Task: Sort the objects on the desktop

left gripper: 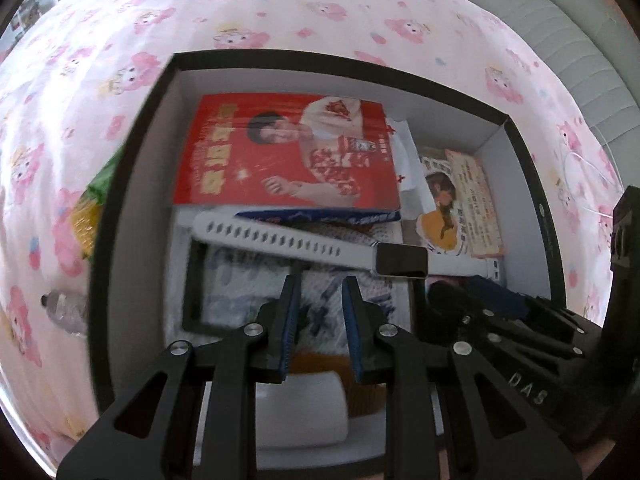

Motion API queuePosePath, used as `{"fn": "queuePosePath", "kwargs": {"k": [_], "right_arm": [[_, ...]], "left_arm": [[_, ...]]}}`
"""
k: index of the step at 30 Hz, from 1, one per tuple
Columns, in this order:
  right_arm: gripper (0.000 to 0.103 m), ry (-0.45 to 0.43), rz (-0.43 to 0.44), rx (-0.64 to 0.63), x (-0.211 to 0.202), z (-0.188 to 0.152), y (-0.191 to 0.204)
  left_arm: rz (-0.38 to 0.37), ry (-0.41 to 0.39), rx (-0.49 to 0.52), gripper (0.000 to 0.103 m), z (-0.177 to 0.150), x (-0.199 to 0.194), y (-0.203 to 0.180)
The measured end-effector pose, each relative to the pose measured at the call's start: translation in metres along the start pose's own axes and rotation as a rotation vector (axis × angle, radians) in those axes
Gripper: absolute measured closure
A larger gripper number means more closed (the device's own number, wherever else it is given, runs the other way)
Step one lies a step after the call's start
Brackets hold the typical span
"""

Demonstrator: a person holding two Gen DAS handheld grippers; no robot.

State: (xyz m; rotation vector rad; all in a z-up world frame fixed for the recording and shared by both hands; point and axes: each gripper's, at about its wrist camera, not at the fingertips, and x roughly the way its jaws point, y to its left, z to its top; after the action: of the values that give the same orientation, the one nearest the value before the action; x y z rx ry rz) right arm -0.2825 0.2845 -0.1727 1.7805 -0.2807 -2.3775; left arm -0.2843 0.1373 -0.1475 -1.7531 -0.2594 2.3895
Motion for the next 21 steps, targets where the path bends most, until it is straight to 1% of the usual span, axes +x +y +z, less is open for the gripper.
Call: {"fn": "queuePosePath", "kwargs": {"k": [4,8,10,11,13,15,16,17,18,19,21], "right_arm": [[0.060,-0.018,-0.002,0.016,0.001,0.007,-0.002],[0.060,-0.022,0.014,0.017,-0.004,0.004,-0.003],[0.060,-0.022,0.013,0.009,-0.009,0.001,-0.001],[0.060,-0.033,0.018,0.002,-0.016,-0.003,0.000],[0.060,-0.087,0.026,-0.026,-0.033,-0.010,0.006],[0.059,-0.143,-0.010,-0.050,-0.046,-0.015,0.010],[0.057,-0.172,-0.042,-0.062,-0.052,-0.017,0.013],[0.055,-0.197,-0.070,-0.074,-0.056,-0.018,0.015],[0.048,-0.220,-0.096,-0.088,-0.059,-0.018,0.017],[0.037,-0.241,-0.119,-0.098,-0.064,-0.018,0.019],[0.027,-0.289,-0.151,-0.095,-0.080,-0.014,0.020]], "left_arm": [[-0.002,-0.012,0.016,0.082,0.004,0.006,-0.003],[-0.022,-0.024,0.005,0.082,0.010,0.004,-0.001],[-0.037,-0.068,0.014,0.082,0.009,-0.005,-0.002],[-0.032,-0.092,0.024,0.082,0.007,-0.010,-0.004],[-0.016,-0.135,0.039,0.082,0.004,-0.021,-0.007],[0.020,-0.195,0.047,0.080,0.004,-0.034,-0.011],[0.050,-0.238,0.050,0.068,0.003,-0.042,-0.012],[0.079,-0.281,0.053,0.050,0.003,-0.049,-0.014],[0.103,-0.322,0.055,0.043,0.003,-0.057,-0.015],[0.106,-0.356,0.052,0.034,0.002,-0.064,-0.014],[0.112,-0.416,0.046,0.034,0.003,-0.081,-0.009]]}}
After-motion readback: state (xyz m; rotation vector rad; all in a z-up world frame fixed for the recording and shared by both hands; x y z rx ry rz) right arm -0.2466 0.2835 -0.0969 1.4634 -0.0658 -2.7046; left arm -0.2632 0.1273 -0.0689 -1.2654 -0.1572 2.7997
